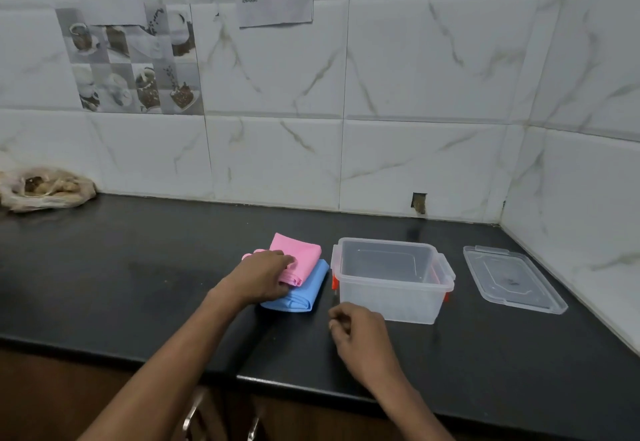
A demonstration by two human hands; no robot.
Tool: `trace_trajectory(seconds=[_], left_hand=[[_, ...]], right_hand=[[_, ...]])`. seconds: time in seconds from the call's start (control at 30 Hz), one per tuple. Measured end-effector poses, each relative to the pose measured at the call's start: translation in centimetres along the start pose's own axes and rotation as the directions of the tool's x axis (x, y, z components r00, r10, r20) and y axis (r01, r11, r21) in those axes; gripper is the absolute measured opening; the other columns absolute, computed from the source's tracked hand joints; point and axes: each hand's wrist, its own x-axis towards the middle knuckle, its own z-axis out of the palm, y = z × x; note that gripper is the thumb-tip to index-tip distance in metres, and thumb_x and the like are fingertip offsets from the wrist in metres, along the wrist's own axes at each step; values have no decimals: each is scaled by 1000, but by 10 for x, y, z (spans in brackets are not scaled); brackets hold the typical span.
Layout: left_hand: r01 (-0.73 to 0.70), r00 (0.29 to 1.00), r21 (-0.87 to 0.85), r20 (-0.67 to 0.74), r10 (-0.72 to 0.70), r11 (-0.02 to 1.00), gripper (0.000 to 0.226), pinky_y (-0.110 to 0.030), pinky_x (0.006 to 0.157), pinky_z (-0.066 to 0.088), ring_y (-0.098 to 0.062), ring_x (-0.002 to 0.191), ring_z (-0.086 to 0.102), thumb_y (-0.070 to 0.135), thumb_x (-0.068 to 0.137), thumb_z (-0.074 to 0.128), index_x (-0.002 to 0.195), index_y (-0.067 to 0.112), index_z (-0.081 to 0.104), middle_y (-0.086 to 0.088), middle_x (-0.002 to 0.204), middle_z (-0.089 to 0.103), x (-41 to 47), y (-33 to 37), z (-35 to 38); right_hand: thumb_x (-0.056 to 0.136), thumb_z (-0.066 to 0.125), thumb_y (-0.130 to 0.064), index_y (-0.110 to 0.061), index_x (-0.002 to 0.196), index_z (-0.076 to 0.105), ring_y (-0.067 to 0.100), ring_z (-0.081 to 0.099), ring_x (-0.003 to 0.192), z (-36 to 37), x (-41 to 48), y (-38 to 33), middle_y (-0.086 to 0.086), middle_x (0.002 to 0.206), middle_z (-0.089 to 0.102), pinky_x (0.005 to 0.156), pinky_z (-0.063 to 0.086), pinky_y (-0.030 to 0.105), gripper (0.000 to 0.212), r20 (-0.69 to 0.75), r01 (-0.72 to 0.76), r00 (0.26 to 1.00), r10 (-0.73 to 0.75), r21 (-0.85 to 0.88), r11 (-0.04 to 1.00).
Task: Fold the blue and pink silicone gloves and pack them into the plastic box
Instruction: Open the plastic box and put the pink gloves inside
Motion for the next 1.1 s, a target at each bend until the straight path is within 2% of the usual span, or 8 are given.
trace_trajectory(seconds=[0.27, 0.47, 0.7, 0.77, 0.83, 0.93, 1.03, 1.1], left_hand=[[121, 853, -453, -408, -326, 883, 9, -31, 52, 36, -27, 56, 53, 15, 83, 57, 76, 11, 60, -3, 60, 60, 5, -25, -8], [96, 769, -544, -490, -409, 833, 22, -32, 49, 28, -20, 51, 37, 9, 81, 57, 62, 9, 46, -4, 53, 45, 16, -42, -58], [-118, 786, -235, -616, -54, 965, 20, -30, 52, 37, -27, 60, 55, 32, 80, 47, 86, 18, 60, 1, 66, 64, -3, 28, -110], [-184, 816, -79, -568, 107, 980, 24, -30, 53, 43, -24, 69, 64, 39, 85, 48, 98, 24, 62, 1, 84, 71, -10, 55, -109], [-221, 809, 95, -538, 237, 971, 29, -37, 58, 50, -30, 82, 68, 29, 90, 58, 115, 17, 61, -5, 102, 71, -13, 74, -101], [-253, 707, 301, -591, 388, 920, 41, -34, 60, 55, -26, 95, 70, 11, 79, 71, 119, 7, 65, -8, 112, 71, -15, 95, -87], [-411, 683, -29, -672, 286, 911, 42, -32, 96, 53, -17, 116, 64, 29, 84, 69, 122, 12, 66, -2, 123, 69, -20, 99, -80], [-402, 703, -538, -700, -126, 741, 39, -22, 102, 45, -5, 120, 59, 40, 89, 61, 123, 21, 64, 10, 124, 67, -25, 94, -78]], right_hand=[[92, 58, -21, -23, 105, 68, 4, 63, 87, -2, 4, -3, -6, 99, 70, 81, 54, 20, 17, 61, -7, 998, 8, -8, 1000], [95, 57, -24, -15, 96, 68, 18, 73, 89, -18, 28, -48, 9, 93, 73, 86, 59, 34, 14, 118, -65, 993, -9, 605, 793], [90, 46, -64, 9, 121, 51, 40, 66, 104, -64, 110, -89, 32, 118, 61, 93, 54, 48, 79, 338, -348, 937, 85, 901, 258], [86, 59, -57, 8, 125, 51, 40, 66, 103, -77, 120, -90, 31, 121, 62, 87, 55, 52, 76, 378, -387, 921, 92, 914, 123], [82, 74, -32, 4, 124, 56, 39, 65, 100, -86, 122, -89, 27, 121, 63, 74, 58, 52, 58, 358, -375, 921, 152, 921, 103], [77, 72, 4, 12, 116, 57, 42, 66, 96, -93, 120, -78, 32, 115, 64, 68, 59, 50, 42, 256, -333, 928, 272, 897, 290], [75, 64, 18, 18, 107, 58, 47, 64, 94, -100, 115, -61, 37, 111, 62, 81, 54, 58, 33, 238, -313, 938, 253, 893, 322], [74, 65, 18, 16, 109, 58, 51, 62, 103, -111, 115, -51, 36, 114, 62, 88, 50, 63, 35, 218, -277, 951, 219, 916, 289]])
